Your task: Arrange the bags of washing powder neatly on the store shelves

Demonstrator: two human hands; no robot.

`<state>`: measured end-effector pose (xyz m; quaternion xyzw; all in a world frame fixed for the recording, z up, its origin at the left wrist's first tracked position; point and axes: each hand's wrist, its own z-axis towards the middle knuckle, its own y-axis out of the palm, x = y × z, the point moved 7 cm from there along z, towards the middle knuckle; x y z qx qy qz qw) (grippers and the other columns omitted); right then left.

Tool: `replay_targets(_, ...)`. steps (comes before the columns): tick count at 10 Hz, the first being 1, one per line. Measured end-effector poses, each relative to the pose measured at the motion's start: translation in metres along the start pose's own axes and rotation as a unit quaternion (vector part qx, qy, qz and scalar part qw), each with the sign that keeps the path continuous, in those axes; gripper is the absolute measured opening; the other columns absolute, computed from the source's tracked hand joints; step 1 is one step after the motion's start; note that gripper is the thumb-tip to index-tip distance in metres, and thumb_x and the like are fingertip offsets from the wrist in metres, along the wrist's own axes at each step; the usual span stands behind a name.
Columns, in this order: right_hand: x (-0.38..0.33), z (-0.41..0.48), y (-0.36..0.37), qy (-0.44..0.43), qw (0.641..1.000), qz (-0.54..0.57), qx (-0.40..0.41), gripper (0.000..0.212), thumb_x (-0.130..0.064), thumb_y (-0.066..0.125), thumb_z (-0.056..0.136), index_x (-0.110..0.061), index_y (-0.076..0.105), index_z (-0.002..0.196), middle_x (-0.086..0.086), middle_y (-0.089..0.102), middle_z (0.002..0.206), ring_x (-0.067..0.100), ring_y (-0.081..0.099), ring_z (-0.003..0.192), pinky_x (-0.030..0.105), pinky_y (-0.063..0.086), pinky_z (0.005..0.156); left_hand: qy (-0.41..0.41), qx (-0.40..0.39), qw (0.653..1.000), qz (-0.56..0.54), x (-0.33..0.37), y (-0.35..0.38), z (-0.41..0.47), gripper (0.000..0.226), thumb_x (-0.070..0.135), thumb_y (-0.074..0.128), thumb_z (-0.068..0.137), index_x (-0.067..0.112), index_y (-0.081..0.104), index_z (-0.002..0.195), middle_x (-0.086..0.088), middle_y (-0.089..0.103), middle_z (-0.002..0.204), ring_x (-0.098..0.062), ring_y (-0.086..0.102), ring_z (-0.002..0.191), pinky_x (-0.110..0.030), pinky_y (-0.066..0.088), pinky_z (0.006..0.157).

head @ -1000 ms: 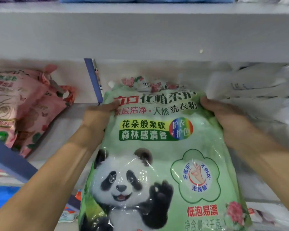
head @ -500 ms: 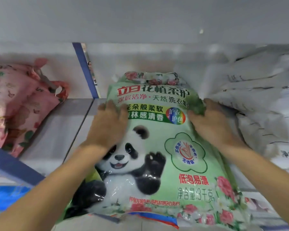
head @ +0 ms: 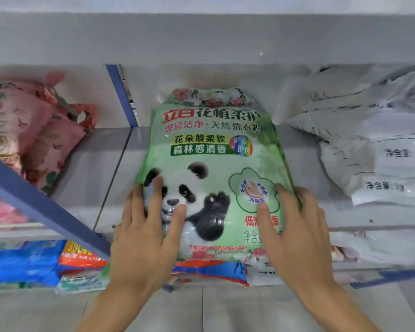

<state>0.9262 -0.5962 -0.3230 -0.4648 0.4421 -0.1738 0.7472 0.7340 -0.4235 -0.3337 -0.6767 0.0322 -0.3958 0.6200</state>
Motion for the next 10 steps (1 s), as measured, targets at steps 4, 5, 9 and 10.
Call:
replay_targets(4,0.002,0.005,-0.001,-0.017,0.996,-0.053,-0.069,0.053,-0.048,0.029,0.107,-0.025,0.039,0.155,0.011,0.035,0.162,0.032,0.036,0.142,0.045,0.036,0.113,0.013,-0.088,0.996,0.029,0.004,0.007,-0.002,0.083,0.078,0.000,0.092,0.034,0.002,0.162,-0.006,-0.005,0.170,-0.028,-0.004,0.157,-0.048,0.011,0.127)
replay_targets(5,-0.003,0.000,-0.017,-0.007,0.985,-0.055,-0.162,0.056,-0.048,0.033,0.107,-0.026,0.029,0.158,0.006,0.026,0.166,0.027,0.027,0.150,0.040,0.028,0.119,-0.016,-0.123,0.992,-0.001,0.011,-0.016,-0.012,0.071,0.062,0.037,0.101,0.034,0.013,0.161,-0.003,0.008,0.170,-0.022,0.004,0.157,-0.041,0.016,0.124)
replay_targets(9,-0.041,-0.069,-0.153,-0.068,0.976,0.041,-0.204,0.048,-0.048,0.049,0.104,-0.024,0.049,0.147,-0.002,0.056,0.146,0.016,0.052,0.130,0.029,0.041,0.101,-0.025,-0.059,0.996,-0.065,0.068,-0.132,-0.108,0.047,0.043,0.058,0.099,0.017,0.058,0.138,-0.005,0.063,0.134,-0.024,0.057,0.124,-0.031,0.042,0.091)
replay_targets(10,-0.049,-0.074,-0.182,-0.069,0.979,0.040,-0.186,0.057,-0.051,0.045,0.105,-0.025,0.038,0.155,-0.003,0.045,0.157,0.015,0.039,0.144,0.033,0.036,0.113,-0.022,-0.028,0.996,-0.083,0.091,-0.162,-0.117,0.053,0.043,0.058,0.099,0.016,0.053,0.145,-0.005,0.059,0.143,-0.024,0.055,0.129,-0.034,0.044,0.099)
